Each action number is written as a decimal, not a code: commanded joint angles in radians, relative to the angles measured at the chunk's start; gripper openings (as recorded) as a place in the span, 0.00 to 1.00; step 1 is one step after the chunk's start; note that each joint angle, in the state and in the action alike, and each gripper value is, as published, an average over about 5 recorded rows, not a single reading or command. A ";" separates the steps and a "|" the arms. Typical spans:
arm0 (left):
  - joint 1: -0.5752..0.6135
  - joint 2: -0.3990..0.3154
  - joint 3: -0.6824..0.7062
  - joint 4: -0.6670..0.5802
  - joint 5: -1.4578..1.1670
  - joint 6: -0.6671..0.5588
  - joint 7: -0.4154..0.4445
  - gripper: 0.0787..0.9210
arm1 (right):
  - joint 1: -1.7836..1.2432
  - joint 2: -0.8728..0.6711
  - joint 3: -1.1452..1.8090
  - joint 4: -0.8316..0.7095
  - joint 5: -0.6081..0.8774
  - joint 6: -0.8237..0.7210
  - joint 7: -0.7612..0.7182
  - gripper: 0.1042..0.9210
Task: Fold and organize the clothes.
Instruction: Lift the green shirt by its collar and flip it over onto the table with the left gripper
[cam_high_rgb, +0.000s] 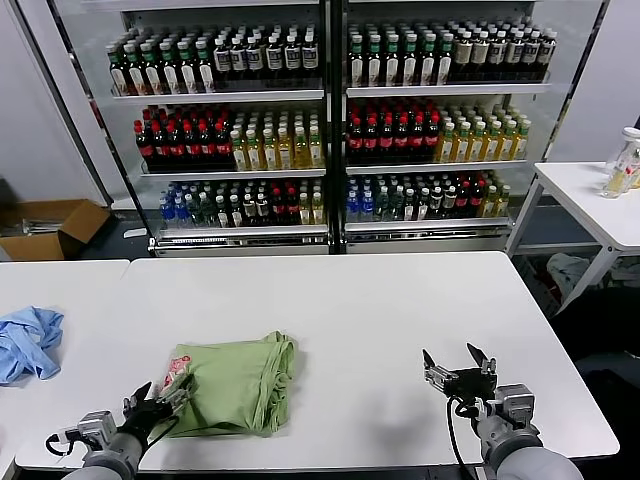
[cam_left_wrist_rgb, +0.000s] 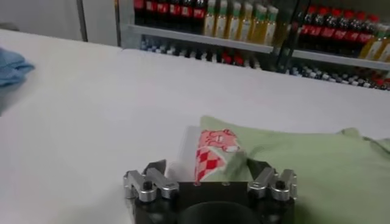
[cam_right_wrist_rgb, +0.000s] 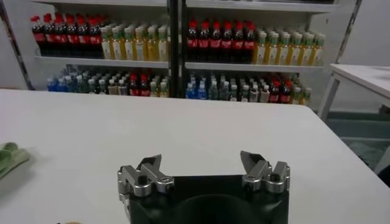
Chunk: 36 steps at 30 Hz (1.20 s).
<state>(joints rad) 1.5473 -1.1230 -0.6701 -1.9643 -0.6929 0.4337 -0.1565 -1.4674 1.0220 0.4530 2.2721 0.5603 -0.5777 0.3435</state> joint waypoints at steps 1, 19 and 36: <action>0.004 -0.002 -0.028 0.070 -0.071 -0.008 0.073 0.72 | 0.003 0.001 -0.003 -0.003 -0.001 0.000 0.000 0.88; 0.022 0.007 -0.342 -0.108 -0.497 0.137 0.090 0.11 | 0.005 -0.010 0.005 0.005 0.003 0.000 -0.001 0.88; 0.007 0.100 -0.227 -0.349 -0.647 0.145 -0.161 0.03 | -0.011 -0.002 0.035 0.013 0.009 0.000 -0.005 0.88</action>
<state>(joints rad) 1.5926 -0.9719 -1.2182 -2.0755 -1.3813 0.5486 -0.2010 -1.4667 1.0163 0.4790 2.2819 0.5699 -0.5777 0.3378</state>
